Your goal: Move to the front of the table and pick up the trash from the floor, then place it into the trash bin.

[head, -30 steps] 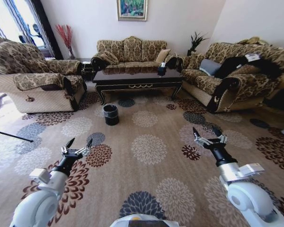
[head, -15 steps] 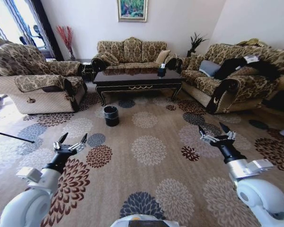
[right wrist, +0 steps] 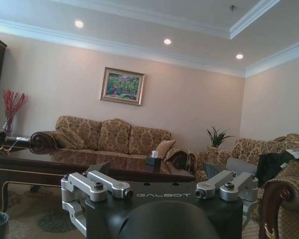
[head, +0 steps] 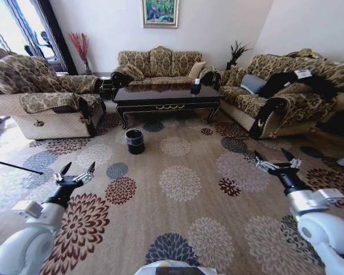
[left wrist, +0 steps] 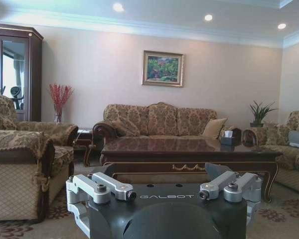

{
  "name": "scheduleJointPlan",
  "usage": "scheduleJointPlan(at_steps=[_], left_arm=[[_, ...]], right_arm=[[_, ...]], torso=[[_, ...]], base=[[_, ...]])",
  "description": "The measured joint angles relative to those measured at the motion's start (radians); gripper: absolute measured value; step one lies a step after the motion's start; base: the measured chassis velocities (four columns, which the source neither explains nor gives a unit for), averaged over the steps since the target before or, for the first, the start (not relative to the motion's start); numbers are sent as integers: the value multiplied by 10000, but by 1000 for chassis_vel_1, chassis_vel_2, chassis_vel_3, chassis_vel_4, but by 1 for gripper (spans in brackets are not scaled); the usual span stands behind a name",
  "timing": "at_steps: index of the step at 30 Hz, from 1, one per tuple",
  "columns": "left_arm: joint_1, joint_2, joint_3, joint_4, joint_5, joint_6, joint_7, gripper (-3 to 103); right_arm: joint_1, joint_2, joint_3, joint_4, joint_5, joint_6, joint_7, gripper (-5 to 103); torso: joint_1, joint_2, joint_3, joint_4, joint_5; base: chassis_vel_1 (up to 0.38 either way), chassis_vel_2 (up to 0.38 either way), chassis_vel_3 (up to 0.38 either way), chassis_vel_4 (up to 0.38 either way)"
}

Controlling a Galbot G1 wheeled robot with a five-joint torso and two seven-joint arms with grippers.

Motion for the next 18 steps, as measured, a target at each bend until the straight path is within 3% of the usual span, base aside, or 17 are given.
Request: scheduleJointPlan(at_steps=[8, 18], left_arm=[[123, -412, 536, -871, -33, 183, -6, 100], [345, -529, 389, -1037, -9, 173, 20, 100]], right_arm=[[15, 253, -628, 855, 16, 79, -69, 100], [-134, 259, -479, 812, 11, 275, -153, 100]], torso=[[144, 358, 215, 6, -1], [320, 780, 462, 3, 0]], base=[[0, 0, 0, 0], [0, 0, 0, 0]])
